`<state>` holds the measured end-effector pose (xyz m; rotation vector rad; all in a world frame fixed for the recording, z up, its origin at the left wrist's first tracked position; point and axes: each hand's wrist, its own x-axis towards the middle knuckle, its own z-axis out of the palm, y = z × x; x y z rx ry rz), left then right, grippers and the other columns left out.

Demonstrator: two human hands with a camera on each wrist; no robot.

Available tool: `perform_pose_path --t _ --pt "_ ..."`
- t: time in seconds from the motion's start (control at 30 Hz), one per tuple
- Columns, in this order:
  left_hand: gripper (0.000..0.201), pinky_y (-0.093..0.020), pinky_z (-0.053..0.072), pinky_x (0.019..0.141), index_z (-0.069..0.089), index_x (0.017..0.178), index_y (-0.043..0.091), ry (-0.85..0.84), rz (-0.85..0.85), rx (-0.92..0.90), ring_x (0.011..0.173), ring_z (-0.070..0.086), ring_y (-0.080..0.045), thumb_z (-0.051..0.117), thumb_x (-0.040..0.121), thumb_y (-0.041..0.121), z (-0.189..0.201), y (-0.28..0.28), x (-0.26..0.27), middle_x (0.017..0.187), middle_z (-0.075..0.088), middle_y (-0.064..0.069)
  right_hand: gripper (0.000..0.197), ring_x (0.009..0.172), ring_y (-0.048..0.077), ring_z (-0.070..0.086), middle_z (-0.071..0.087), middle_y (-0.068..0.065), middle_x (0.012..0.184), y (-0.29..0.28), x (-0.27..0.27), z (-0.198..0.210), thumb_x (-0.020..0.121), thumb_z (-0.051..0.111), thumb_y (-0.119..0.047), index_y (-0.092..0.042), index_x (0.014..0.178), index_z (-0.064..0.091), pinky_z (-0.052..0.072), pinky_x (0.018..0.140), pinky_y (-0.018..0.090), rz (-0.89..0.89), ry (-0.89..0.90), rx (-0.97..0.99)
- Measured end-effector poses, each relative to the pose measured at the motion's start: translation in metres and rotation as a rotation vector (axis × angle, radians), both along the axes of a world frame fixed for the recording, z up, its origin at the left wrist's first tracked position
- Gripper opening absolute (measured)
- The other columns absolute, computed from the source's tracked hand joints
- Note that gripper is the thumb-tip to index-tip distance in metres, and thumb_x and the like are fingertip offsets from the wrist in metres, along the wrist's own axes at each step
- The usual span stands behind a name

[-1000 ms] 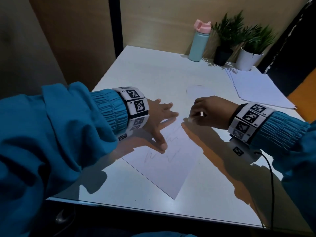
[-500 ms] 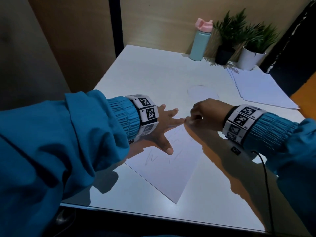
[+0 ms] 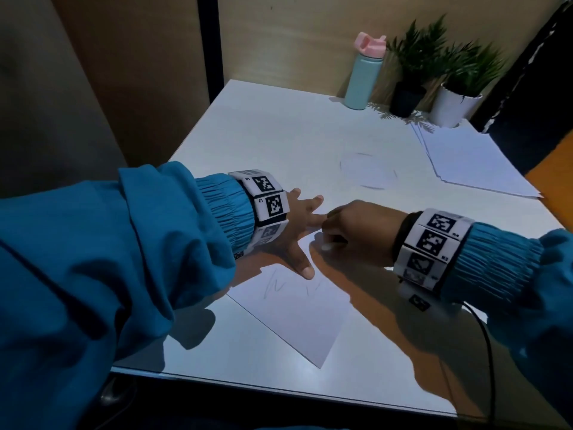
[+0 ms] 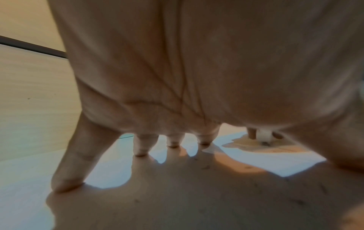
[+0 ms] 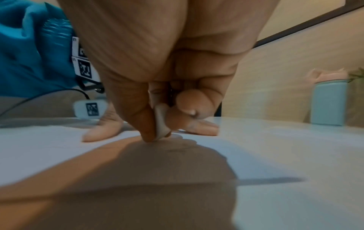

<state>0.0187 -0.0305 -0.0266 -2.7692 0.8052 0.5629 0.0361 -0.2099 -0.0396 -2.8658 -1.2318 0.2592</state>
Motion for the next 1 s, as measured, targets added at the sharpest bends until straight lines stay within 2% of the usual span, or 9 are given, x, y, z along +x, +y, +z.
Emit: perform_pose_path --t 0.13,0.33,0.47,0.53,0.67,0.73,0.83,0.9,1.0 --pt "0.119 -0.057 0.009 0.115 -0.018 0.15 0.045 -0.017 0.03 0.046 0.149 -0.005 -0.04 0.055 0.065 0.087 -0.005 -0.002 0.001 0.164 -0.015 -0.001 0.036 0.068 0.023 0.059 0.058 -0.003 0.068 -0.013 0.03 0.018 0.085 0.044 -0.049 -0.025 0.057 0.045 0.053 0.069 0.033 -0.159 -0.041 -0.077" --pt "0.116 -0.063 0.006 0.114 -0.018 0.147 0.053 0.023 0.005 0.027 0.149 -0.007 -0.041 0.053 0.063 0.089 -0.002 0.001 0.004 0.164 -0.018 -0.001 0.028 0.06 0.023 0.058 0.057 0.0 0.063 0.003 -0.005 -0.001 0.08 0.038 -0.045 -0.032 0.054 0.039 0.05 0.062 0.032 0.004 0.03 0.01" --pt "0.116 -0.056 0.011 0.115 -0.019 0.15 0.046 -0.04 0.005 0.051 0.15 -0.001 -0.036 0.054 0.069 0.085 -0.001 -0.002 -0.002 0.165 -0.011 -0.001 0.034 0.069 0.022 0.058 0.059 -0.003 0.068 -0.012 0.028 0.02 0.089 0.046 -0.042 -0.024 0.06 0.047 0.046 0.065 0.029 -0.176 -0.022 -0.078" --pt "0.114 -0.054 0.01 0.115 -0.017 0.15 0.046 -0.04 -0.01 0.029 0.151 -0.002 -0.034 0.055 0.071 0.082 0.0 -0.002 -0.003 0.165 -0.01 -0.002 0.031 0.073 0.023 0.059 0.061 -0.001 0.072 -0.009 0.025 0.018 0.09 0.047 -0.039 -0.024 0.063 0.047 0.043 0.065 0.028 -0.146 -0.037 -0.07" --pt "0.113 -0.062 0.004 0.114 -0.018 0.147 0.054 0.008 -0.011 0.006 0.149 -0.008 -0.039 0.052 0.065 0.088 -0.003 0.003 0.002 0.164 -0.016 -0.002 0.03 0.068 0.024 0.062 0.063 0.001 0.071 0.007 -0.007 0.002 0.08 0.033 -0.049 -0.029 0.063 0.047 0.053 0.068 0.035 -0.006 0.047 -0.032" --pt "0.117 -0.062 0.006 0.114 -0.02 0.147 0.052 0.006 0.009 0.029 0.149 -0.007 -0.041 0.052 0.063 0.089 -0.004 0.002 0.003 0.164 -0.016 -0.002 0.031 0.072 0.025 0.062 0.063 0.001 0.074 0.0 0.008 0.013 0.082 0.037 -0.049 -0.025 0.069 0.051 0.053 0.071 0.036 -0.057 0.02 -0.099" --pt "0.118 -0.058 0.009 0.115 -0.017 0.151 0.043 -0.024 0.017 0.05 0.15 -0.006 -0.037 0.053 0.067 0.087 -0.005 0.0 0.001 0.164 -0.015 0.0 0.036 0.071 0.023 0.059 0.058 -0.003 0.07 -0.013 0.028 0.028 0.09 0.047 -0.046 -0.024 0.061 0.047 0.051 0.069 0.032 -0.158 -0.037 -0.156" --pt "0.116 -0.057 0.006 0.116 -0.017 0.151 0.044 -0.018 0.004 0.031 0.15 -0.007 -0.035 0.054 0.069 0.085 -0.003 0.001 0.001 0.164 -0.015 0.0 0.038 0.067 0.021 0.057 0.055 -0.005 0.065 -0.005 0.015 0.023 0.091 0.046 -0.043 -0.026 0.057 0.041 0.046 0.066 0.03 -0.085 -0.044 -0.124" --pt "0.115 -0.062 0.004 0.114 -0.018 0.149 0.049 0.0 -0.016 0.022 0.15 -0.009 -0.036 0.052 0.067 0.088 -0.003 0.002 0.004 0.164 -0.017 0.0 0.039 0.063 0.02 0.056 0.057 -0.003 0.065 0.011 -0.011 0.012 0.091 0.043 -0.043 -0.027 0.055 0.04 0.05 0.067 0.031 0.006 0.023 -0.092"
